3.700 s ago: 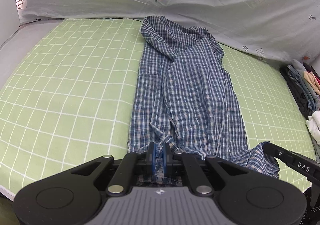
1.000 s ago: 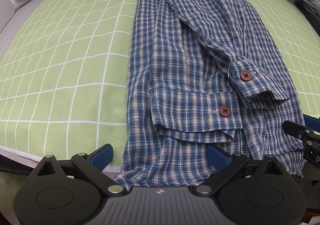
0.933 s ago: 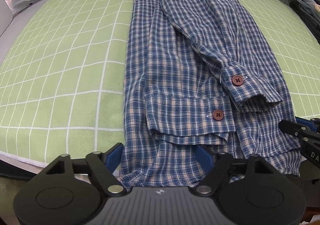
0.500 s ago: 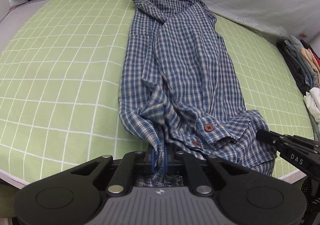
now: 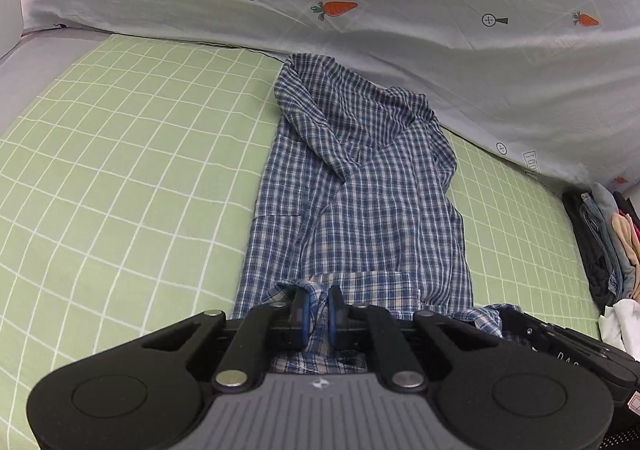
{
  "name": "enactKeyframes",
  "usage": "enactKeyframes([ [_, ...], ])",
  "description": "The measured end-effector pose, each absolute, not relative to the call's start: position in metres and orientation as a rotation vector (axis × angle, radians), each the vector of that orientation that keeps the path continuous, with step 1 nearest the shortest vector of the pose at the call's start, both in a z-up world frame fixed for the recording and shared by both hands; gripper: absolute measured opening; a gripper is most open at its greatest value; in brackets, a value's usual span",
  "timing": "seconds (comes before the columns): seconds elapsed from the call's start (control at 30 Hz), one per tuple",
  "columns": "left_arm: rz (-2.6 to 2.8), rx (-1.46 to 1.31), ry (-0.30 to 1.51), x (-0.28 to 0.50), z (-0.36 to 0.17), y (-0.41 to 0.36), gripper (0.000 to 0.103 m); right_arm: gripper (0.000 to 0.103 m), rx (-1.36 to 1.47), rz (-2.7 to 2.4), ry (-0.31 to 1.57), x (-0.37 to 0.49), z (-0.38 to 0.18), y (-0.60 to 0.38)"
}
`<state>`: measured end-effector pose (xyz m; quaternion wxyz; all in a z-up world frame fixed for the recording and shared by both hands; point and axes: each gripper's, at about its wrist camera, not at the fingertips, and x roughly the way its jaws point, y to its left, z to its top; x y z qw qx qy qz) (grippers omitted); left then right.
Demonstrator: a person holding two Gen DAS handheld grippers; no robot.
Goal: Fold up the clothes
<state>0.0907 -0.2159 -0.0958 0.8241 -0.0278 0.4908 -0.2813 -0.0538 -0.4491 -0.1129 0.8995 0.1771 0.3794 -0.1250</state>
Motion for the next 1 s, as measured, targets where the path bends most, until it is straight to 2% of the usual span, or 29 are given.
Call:
enactKeyframes([
  [0.17, -0.566, -0.085, 1.115, 0.138, -0.116, -0.238, 0.015, 0.004, 0.44, -0.268, 0.849, -0.009, -0.135, -0.472],
  [0.3, -0.532, -0.154, 1.181, 0.176, -0.131, -0.244, 0.021, 0.011, 0.515, -0.293, 0.879, 0.02, -0.148, -0.494],
  [0.4, -0.51, -0.163, 1.149, 0.196, -0.13, -0.243, 0.034, 0.025, 0.552, -0.343, 0.867, 0.036, -0.148, -0.511],
  [0.47, -0.501, -0.183, 1.126, 0.209, -0.132, -0.239, 0.042, 0.031, 0.561, -0.367, 0.844, 0.043, -0.145, -0.522],
  [0.53, -0.486, -0.202, 1.11, 0.219, -0.133, -0.236, 0.046, 0.037, 0.551, -0.394, 0.821, 0.047, -0.142, -0.531],
  [0.6, -0.468, -0.207, 1.105, 0.225, -0.133, -0.233, 0.048, 0.052, 0.533, -0.415, 0.815, 0.046, -0.142, -0.535],
  [0.67, -0.461, -0.215, 1.082, 0.226, -0.129, -0.225, 0.052, 0.054, 0.512, -0.424, 0.815, 0.038, -0.14, -0.532],
  [0.73, -0.449, -0.212, 1.049, 0.221, -0.121, -0.214, 0.062, 0.069, 0.488, -0.431, 0.812, 0.027, -0.138, -0.527],
  [0.77, -0.442, -0.199, 1.026, 0.214, -0.117, -0.208, 0.067, 0.083, 0.471, -0.44, 0.806, 0.019, -0.137, -0.522],
  [0.8, -0.434, -0.186, 1.004, 0.207, -0.112, -0.201, 0.069, 0.09, 0.454, -0.451, 0.794, 0.009, -0.136, -0.517],
  [0.87, -0.419, -0.16, 0.961, 0.193, -0.103, -0.189, 0.074, 0.091, 0.423, -0.466, 0.769, -0.012, -0.133, -0.504],
  [0.93, -0.409, -0.122, 0.933, 0.173, -0.1, -0.176, 0.082, 0.1, 0.405, -0.475, 0.755, -0.033, -0.133, -0.492],
  [1.0, -0.409, -0.084, 0.923, 0.152, -0.102, -0.167, 0.086, 0.103, 0.392, -0.488, 0.758, -0.051, -0.134, -0.483],
])
